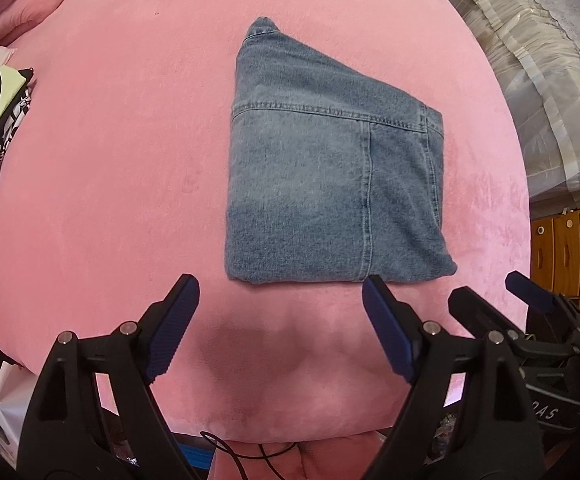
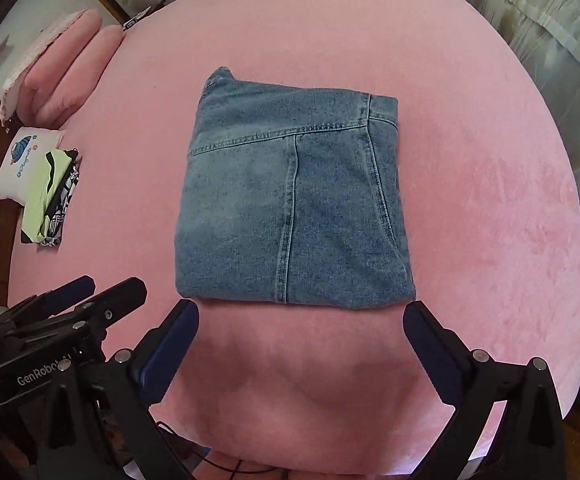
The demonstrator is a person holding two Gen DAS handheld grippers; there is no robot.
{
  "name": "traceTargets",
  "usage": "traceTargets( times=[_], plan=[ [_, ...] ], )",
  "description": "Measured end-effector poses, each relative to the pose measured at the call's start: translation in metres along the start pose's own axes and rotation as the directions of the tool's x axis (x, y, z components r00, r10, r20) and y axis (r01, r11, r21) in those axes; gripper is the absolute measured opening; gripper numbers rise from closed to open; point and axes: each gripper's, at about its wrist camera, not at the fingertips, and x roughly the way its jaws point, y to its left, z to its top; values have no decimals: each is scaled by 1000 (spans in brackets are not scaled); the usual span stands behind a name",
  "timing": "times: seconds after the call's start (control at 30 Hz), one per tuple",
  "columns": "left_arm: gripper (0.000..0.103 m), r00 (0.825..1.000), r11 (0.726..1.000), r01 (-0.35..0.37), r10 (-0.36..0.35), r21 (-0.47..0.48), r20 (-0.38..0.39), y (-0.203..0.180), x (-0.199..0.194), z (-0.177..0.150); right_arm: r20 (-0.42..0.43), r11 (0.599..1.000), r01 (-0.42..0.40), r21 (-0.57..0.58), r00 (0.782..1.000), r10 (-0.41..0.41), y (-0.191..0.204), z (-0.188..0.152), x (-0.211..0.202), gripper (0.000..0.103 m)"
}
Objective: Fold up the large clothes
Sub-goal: 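Open both tools and position them at the bundle's edge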
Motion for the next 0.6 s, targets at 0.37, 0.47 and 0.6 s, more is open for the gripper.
traceTargets(
  times=[0.37,0.47,0.6],
  plan=[
    [82,1000,1000,27,-27,-9,10,1,1,9,0,1000,-11,-22,1000,11,3,5,3,103],
    [81,998,998,66,-66,-15,-9,3,11,13,-6,999,-38,-8,999,38,-4,7,11,103],
    [81,998,998,61,-61,2,-33,4,36,21,-39,994,-98,57,994,100,-24,9,33,103]
  ],
)
